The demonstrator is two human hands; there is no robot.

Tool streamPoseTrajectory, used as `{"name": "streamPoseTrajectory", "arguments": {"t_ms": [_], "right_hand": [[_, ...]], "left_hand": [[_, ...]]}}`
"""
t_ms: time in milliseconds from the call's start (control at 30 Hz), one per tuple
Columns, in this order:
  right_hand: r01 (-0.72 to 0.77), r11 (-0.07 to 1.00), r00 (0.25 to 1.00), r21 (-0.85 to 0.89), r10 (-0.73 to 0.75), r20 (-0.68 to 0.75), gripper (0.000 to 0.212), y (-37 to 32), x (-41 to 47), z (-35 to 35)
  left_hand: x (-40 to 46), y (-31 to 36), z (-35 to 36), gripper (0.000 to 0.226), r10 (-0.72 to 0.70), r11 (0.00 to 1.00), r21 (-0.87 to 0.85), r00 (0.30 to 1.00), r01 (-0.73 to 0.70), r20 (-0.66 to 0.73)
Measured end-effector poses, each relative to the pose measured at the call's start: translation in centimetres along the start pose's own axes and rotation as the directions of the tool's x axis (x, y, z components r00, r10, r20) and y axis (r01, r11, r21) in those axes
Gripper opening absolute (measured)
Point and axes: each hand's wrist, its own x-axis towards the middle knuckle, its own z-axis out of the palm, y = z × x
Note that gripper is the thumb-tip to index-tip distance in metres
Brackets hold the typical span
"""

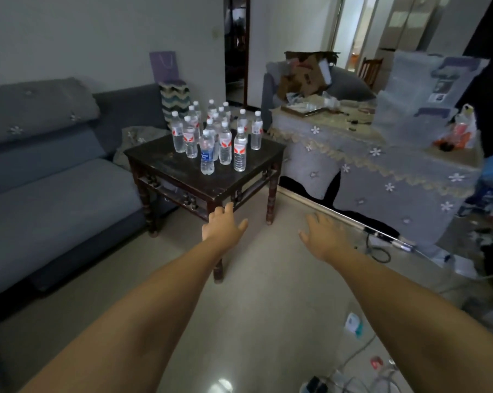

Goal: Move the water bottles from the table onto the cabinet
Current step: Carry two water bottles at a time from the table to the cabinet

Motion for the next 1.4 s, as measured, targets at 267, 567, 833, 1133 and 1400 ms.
{"name": "streamPoseTrajectory", "arguments": {"t_ms": [267,567,833,1133,1400], "right_hand": [[0.131,0.991,0.989,0.037,-0.133,0.061,0.051,-1.5,15.3,0.8],[0.149,0.986,0.988,0.077,-0.151,0.024,0.055,-5.7,34.5,0.6],[0.118,0.969,0.991,0.215,-0.13,0.039,0.065,-10.0,48.2,1.0],[-0.057,0.745,0.993,0.665,-0.026,0.115,0.105,-13.7,60.0,5.6],[-0.14,0.5,0.973,0.855,-0.088,0.211,0.109,-15.3,68.4,11.2]], "left_hand": [[12.8,0.0,0.8,0.068,-0.13,0.991,0.008,0.991,0.13,-0.017],[30.6,-2.5,0.1,0.069,-0.163,0.985,0.047,0.984,0.167,-0.076],[44.3,-4.9,0.7,0.071,-0.294,0.953,-0.086,0.954,0.29,-0.051],[54.4,-8.5,5.0,0.089,-0.479,0.799,-0.445,0.875,0.405,-0.065],[61.1,-10.0,8.8,0.096,-0.632,0.527,-0.765,0.773,0.371,-0.06]]}}
